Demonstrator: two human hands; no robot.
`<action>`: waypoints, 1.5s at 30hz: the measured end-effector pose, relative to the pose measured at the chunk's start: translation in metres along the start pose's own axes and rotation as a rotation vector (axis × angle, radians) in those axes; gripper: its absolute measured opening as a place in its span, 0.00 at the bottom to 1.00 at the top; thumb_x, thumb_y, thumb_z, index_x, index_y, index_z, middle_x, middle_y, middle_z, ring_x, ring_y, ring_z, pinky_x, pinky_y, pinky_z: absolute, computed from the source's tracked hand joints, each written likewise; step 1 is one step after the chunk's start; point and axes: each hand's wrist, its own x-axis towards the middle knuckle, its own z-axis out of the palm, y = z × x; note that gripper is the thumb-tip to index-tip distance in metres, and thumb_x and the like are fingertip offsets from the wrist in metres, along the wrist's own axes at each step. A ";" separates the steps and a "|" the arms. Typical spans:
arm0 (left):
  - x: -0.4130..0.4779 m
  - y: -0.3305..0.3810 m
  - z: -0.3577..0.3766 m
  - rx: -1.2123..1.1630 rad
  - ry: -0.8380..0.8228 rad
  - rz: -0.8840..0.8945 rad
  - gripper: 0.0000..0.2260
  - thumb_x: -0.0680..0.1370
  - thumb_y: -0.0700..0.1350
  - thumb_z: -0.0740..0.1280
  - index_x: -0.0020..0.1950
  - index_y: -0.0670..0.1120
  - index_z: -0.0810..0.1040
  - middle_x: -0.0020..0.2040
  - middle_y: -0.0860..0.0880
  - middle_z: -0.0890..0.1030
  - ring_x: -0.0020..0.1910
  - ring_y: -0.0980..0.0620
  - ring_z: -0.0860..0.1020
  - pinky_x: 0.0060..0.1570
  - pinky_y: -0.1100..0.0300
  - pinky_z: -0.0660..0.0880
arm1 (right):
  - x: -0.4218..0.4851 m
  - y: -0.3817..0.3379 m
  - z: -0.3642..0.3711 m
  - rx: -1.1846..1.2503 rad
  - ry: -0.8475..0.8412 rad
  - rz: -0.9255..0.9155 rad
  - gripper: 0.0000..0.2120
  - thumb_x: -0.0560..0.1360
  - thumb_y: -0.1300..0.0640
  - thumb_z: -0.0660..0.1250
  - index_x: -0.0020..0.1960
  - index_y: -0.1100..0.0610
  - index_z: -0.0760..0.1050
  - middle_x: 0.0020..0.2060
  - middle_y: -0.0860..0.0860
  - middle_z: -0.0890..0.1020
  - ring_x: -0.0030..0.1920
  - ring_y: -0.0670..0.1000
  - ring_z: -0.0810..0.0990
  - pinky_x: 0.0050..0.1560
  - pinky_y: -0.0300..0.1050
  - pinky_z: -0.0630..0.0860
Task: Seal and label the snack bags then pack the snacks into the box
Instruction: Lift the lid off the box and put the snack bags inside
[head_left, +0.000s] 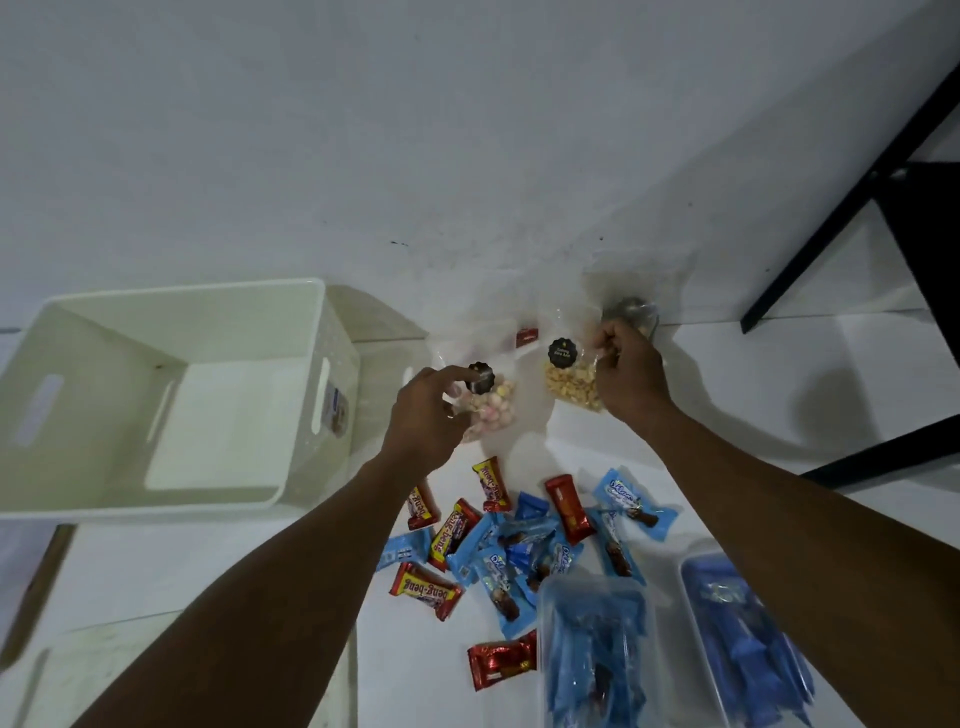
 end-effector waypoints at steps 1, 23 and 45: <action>-0.001 0.001 -0.010 -0.010 0.012 0.006 0.21 0.69 0.37 0.78 0.57 0.56 0.82 0.48 0.49 0.77 0.40 0.47 0.82 0.45 0.45 0.82 | -0.002 -0.009 0.000 -0.004 -0.003 -0.017 0.17 0.74 0.73 0.56 0.45 0.51 0.71 0.47 0.50 0.78 0.47 0.52 0.75 0.43 0.42 0.71; -0.048 -0.127 -0.298 0.047 0.208 0.001 0.19 0.72 0.34 0.73 0.57 0.55 0.81 0.50 0.47 0.77 0.40 0.47 0.83 0.43 0.46 0.82 | -0.092 -0.285 0.170 -0.043 -0.056 -0.513 0.18 0.76 0.69 0.57 0.52 0.54 0.81 0.46 0.50 0.75 0.46 0.50 0.76 0.52 0.49 0.75; 0.077 -0.247 -0.242 0.246 -0.080 -0.099 0.26 0.74 0.43 0.70 0.72 0.55 0.73 0.73 0.43 0.70 0.71 0.41 0.71 0.66 0.50 0.72 | -0.008 -0.271 0.295 -0.563 -0.384 -0.108 0.15 0.76 0.55 0.66 0.55 0.65 0.79 0.53 0.59 0.82 0.55 0.60 0.80 0.55 0.50 0.78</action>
